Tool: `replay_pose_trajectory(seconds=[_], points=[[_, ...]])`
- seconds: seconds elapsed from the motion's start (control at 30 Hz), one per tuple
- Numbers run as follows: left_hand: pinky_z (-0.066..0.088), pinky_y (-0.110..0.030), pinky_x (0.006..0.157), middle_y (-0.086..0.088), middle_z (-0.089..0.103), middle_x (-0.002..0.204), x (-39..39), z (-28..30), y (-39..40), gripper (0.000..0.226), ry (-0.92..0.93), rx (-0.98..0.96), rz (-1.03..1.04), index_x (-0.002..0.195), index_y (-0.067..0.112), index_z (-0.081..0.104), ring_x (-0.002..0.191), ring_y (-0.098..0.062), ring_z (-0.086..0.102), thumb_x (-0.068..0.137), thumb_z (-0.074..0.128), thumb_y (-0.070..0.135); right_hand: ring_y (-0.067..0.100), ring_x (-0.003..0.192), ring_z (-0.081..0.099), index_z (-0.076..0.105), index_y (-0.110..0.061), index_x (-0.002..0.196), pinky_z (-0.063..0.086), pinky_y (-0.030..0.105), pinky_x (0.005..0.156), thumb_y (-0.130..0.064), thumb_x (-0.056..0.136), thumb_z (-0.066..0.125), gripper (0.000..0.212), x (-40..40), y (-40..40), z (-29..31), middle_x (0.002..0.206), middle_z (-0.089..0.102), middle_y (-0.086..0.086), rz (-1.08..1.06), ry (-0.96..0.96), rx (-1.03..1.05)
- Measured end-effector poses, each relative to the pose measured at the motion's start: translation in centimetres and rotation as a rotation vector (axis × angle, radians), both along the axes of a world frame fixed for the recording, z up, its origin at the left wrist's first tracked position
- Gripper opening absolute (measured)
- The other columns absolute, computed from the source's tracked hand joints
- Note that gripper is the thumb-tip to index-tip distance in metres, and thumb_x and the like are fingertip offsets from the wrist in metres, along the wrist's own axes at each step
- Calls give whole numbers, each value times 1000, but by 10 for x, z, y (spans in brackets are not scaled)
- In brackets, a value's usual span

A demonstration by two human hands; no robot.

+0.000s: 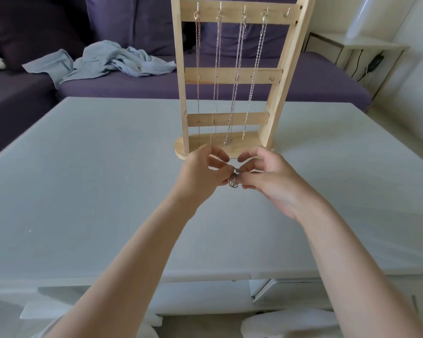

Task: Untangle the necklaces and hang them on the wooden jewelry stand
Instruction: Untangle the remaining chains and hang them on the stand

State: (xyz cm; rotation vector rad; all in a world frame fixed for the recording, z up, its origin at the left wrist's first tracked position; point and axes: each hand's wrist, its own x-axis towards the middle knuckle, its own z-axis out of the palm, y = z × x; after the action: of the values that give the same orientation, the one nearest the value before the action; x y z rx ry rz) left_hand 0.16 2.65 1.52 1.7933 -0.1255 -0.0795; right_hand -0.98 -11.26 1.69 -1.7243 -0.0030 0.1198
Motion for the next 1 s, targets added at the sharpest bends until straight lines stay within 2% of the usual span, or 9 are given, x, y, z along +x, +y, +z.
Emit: replay_pose_trajectory(seconds=[0.1,0.27,0.43,0.57,0.67,0.73,0.8,0.87,1.0], points=[[55,-35,77,-1,61,75,-2,-1,-2,19,-38,43,-11,81,17,56,64,-17,61,83,67,2,20,71,57,55,-16,98,46,26,69,12,77,61,35,-2,1,0,82,58,4,2,24,45],[57,-20,73,-7,60,81,-3,4,4,19,172,-227,-80,96,7,58,67,-16,63,83,65,-3,19,70,58,57,-16,105,47,25,74,15,76,62,43,-3,-5,4,91,60,5,34,57,127],[54,-18,63,-8,57,75,-2,6,5,16,284,-440,-39,91,10,54,60,-15,57,86,58,-5,15,69,59,57,-15,107,48,21,69,13,78,65,42,-3,-7,6,82,59,3,53,86,218],[53,-19,61,-6,55,71,-2,4,4,17,368,-588,-22,86,11,53,63,-18,56,88,55,-5,11,66,59,58,-17,103,47,18,64,11,79,65,38,-4,-5,8,79,60,3,100,104,190],[54,-19,66,-6,55,74,-1,0,4,16,287,-436,-32,91,10,54,61,-14,58,87,58,-4,15,73,60,58,-18,100,44,20,68,9,78,66,36,-5,-5,7,80,66,5,101,105,67],[54,-24,76,-3,56,78,0,-2,5,17,161,-211,-39,91,12,57,68,-14,59,84,63,-3,16,76,62,59,-16,99,44,19,67,9,77,67,35,-5,-5,6,81,68,7,79,112,23],[48,-23,73,2,58,82,-1,-2,6,21,52,-9,-35,85,19,58,71,-12,61,82,67,0,15,75,62,61,-13,98,46,17,64,9,76,68,32,-5,-6,4,82,69,8,40,119,18],[43,-18,65,5,60,81,-2,0,5,22,18,55,-46,81,21,58,68,-7,61,81,68,1,13,71,60,63,-11,98,46,16,62,6,77,69,27,-4,-9,5,80,68,8,-24,113,56],[42,-14,58,5,65,72,-3,1,1,19,19,69,-95,80,19,58,57,2,59,82,68,3,11,63,58,64,-7,97,45,17,61,4,78,68,22,-3,-9,4,79,66,9,-172,94,130]])
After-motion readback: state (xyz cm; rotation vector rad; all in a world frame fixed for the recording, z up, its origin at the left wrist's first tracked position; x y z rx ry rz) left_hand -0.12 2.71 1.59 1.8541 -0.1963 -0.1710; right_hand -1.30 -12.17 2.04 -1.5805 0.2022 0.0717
